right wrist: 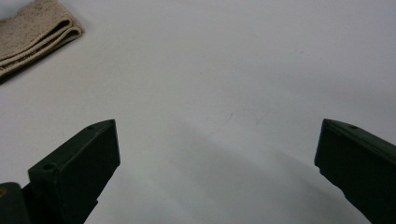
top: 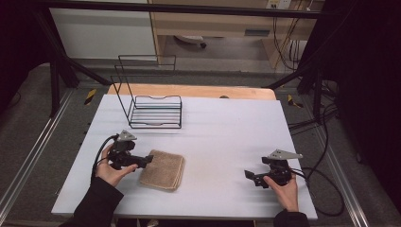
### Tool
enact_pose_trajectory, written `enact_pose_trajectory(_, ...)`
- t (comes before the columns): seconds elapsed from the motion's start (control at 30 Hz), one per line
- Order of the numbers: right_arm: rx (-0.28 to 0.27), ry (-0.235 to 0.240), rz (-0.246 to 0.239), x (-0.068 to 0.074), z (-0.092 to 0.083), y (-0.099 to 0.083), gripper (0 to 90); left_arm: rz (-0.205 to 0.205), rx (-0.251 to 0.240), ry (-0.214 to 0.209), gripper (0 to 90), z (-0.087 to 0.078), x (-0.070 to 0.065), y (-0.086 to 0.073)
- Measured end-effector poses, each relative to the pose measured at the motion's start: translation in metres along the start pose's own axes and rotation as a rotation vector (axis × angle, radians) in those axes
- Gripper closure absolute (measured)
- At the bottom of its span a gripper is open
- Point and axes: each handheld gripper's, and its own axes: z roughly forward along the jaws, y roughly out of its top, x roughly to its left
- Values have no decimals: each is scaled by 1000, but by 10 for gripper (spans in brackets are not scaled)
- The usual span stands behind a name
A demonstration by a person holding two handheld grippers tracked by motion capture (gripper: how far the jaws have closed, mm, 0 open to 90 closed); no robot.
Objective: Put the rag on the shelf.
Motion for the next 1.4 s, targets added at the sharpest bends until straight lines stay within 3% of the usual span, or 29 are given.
enact_pose_trajectory(0.33,1,0,-1,0,0,0,6,0,16,11,261,25,4,4)
enact_pose_trajectory(0.53,3,-2,-4,0,1,0,6,20,38,15,430,35,2,3)
enact_pose_trajectory(0.7,9,1,-9,0,2,0,6,3,42,-1,563,40,5,1)
enact_pose_trajectory(0.97,10,2,-6,0,2,0,7,-21,58,-34,673,46,5,-1)
enact_pose_trajectory(1.4,19,-3,-3,4,3,1,7,-7,72,-46,767,48,2,-2)
